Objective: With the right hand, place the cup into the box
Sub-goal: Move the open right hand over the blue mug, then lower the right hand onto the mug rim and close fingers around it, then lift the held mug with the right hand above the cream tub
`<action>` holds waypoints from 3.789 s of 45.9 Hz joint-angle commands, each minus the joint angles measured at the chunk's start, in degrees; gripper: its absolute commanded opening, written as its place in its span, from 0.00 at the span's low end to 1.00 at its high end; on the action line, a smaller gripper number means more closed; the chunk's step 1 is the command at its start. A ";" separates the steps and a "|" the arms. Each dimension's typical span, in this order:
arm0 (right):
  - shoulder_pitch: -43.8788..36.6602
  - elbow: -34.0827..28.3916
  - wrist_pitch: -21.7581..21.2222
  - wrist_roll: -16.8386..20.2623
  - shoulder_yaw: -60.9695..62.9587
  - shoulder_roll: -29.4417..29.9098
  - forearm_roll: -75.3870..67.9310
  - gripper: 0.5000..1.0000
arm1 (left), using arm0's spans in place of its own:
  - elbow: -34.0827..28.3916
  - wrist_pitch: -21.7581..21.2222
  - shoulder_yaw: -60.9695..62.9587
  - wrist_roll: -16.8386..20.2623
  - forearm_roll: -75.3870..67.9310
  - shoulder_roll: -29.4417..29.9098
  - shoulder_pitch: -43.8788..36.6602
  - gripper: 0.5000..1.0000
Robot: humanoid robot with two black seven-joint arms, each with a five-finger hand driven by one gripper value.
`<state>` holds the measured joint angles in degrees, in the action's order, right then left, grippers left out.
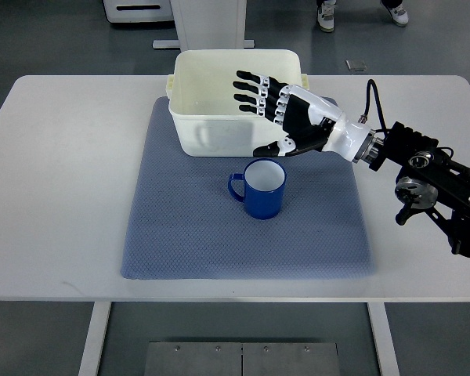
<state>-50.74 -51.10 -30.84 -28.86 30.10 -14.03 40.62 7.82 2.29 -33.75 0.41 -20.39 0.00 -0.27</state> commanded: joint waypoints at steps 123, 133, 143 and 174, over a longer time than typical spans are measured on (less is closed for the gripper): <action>6.70 11.99 11.95 -6.14 -13.66 7.70 0.25 0.00 | 0.01 0.00 0.00 0.02 0.00 0.00 0.00 1.00; 6.62 12.52 14.49 -6.14 -13.67 8.05 -0.18 0.00 | 0.01 0.00 0.00 -0.06 0.00 0.00 0.00 1.00; 5.48 11.03 14.14 -6.14 -13.58 6.91 -0.62 0.00 | 0.01 0.00 0.00 0.02 0.00 0.00 0.00 1.00; -4.98 1.09 9.40 -3.93 -4.00 -4.78 -4.58 0.00 | 0.01 0.00 0.00 0.02 0.00 0.00 0.00 1.00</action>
<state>-54.86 -50.19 -21.43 -34.07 24.62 -19.08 36.03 7.82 2.28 -33.75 0.42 -20.39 0.00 -0.26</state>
